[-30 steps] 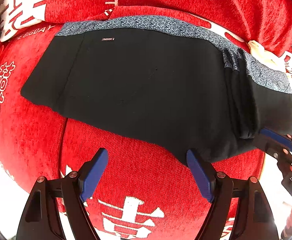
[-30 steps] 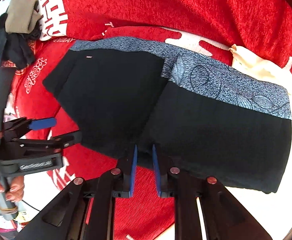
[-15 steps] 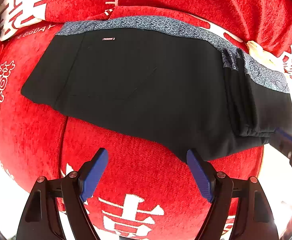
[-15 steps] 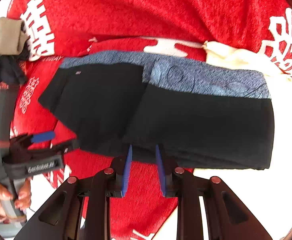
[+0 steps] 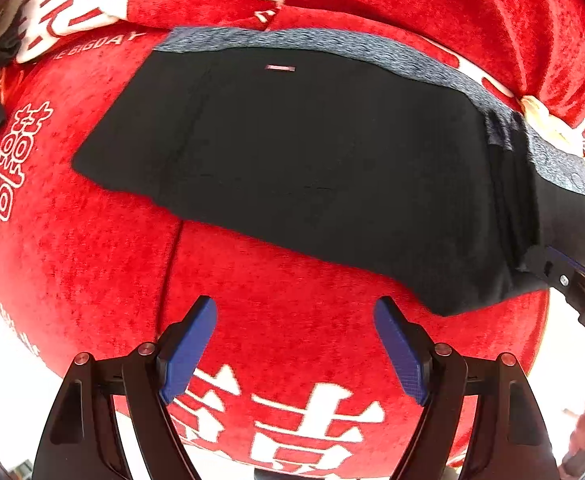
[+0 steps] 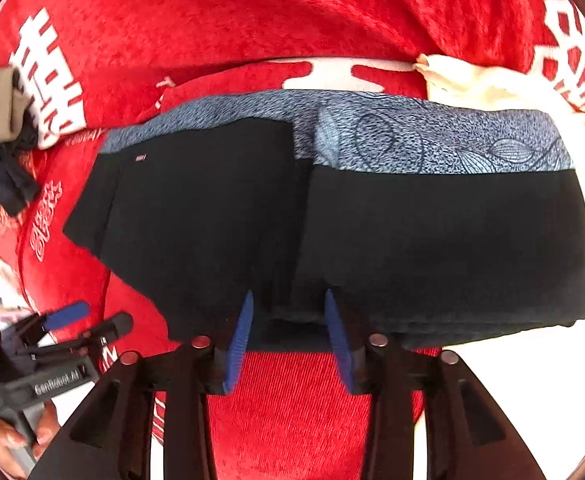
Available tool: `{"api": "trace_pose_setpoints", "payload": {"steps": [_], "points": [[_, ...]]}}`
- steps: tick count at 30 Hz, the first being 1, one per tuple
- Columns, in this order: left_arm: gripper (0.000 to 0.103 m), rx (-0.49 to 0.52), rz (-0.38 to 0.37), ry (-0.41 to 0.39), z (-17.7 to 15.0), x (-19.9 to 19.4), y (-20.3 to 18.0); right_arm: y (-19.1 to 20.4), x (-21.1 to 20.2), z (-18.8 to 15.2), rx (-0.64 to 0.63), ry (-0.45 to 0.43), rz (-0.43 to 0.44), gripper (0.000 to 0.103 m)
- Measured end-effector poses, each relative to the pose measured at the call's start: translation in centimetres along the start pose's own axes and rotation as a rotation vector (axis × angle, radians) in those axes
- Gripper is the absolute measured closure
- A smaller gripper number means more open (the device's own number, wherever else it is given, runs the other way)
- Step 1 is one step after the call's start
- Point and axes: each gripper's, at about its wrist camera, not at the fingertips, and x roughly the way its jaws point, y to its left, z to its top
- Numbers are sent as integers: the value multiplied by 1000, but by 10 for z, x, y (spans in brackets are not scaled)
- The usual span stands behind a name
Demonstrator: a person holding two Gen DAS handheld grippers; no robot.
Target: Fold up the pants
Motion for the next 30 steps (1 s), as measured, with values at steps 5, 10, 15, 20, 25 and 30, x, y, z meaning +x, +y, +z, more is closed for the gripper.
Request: {"api": "trace_pose_setpoints", "payload": {"steps": [5,10,15,20,25,30], "points": [[0,-52,-47,12,-4,4,20,6,-1,-7,-29,54,-8,59],[0,-92,-54,22,-6,11,35,22,-5,-14,-90,67,-64,59],[0,-128,-59,34,-8,17,51,48,-9,-14,-173,61,-70,47],[0,-157,-69,37,-7,22,73,71,-5,-11,-225,56,-62,46],[0,-150,-107,74,-2,31,98,78,5,-4,-215,51,-70,45],[0,-175,-123,24,10,27,134,69,30,-6,-149,127,-66,40]]}}
